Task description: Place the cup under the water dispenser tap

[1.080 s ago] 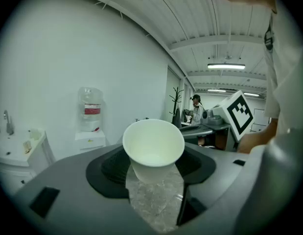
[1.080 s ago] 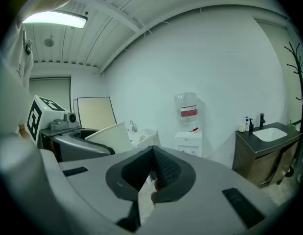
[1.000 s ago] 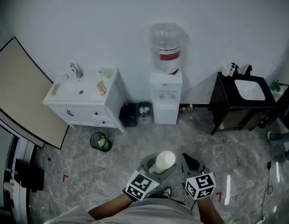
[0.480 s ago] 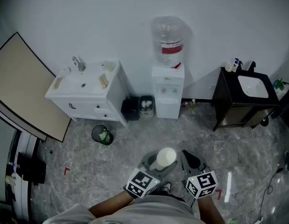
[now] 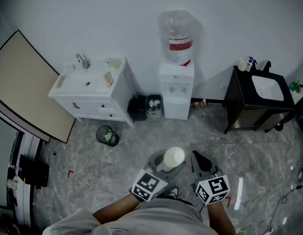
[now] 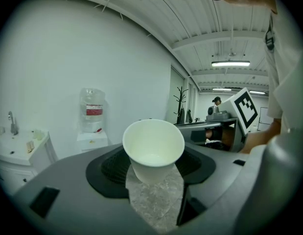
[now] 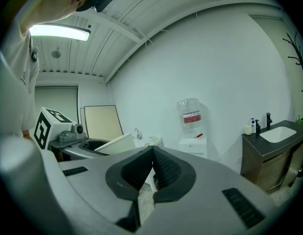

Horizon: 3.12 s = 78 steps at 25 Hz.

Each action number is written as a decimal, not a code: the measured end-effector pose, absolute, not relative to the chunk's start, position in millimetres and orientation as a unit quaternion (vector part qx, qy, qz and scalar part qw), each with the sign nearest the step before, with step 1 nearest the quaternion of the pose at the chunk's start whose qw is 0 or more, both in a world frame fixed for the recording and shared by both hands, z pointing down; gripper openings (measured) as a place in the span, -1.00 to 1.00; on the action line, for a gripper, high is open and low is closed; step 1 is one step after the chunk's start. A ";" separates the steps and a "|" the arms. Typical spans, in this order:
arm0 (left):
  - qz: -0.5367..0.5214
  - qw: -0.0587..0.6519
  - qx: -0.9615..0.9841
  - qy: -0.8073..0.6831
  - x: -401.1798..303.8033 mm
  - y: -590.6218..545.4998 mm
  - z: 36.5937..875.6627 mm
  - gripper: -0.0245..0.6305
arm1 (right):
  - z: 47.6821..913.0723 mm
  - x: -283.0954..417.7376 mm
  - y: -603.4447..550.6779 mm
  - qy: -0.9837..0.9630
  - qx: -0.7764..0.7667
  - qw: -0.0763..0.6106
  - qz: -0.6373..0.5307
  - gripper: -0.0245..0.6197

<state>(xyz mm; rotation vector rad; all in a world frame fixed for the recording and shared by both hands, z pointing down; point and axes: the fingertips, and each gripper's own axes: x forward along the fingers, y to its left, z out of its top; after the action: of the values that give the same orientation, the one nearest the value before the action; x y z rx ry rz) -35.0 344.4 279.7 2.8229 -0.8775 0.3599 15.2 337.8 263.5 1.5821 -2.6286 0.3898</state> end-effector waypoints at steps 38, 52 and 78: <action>0.103 0.060 0.960 -0.252 2.9 -67.9 391.4 -0.07 | 318.7 42.9 -62.0 -0.816 0.562 0.026 0.136 -0.88; 0.133 0.070 0.947 -0.284 51.7 -190.7 528.8 -0.07 | 396.1 100.6 -206.2 -0.842 0.518 0.044 0.143 -0.88; 0.194 0.074 0.907 -0.365 82.6 -325.1 902.7 -0.07 | 628.6 129.4 -220.5 -0.803 0.563 0.046 0.190 -0.87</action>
<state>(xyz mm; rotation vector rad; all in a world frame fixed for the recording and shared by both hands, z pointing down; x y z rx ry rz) 82.6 -325.1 902.7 2.7245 -1.0969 0.5836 129.4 -220.5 628.6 1.7179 -2.4534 0.5791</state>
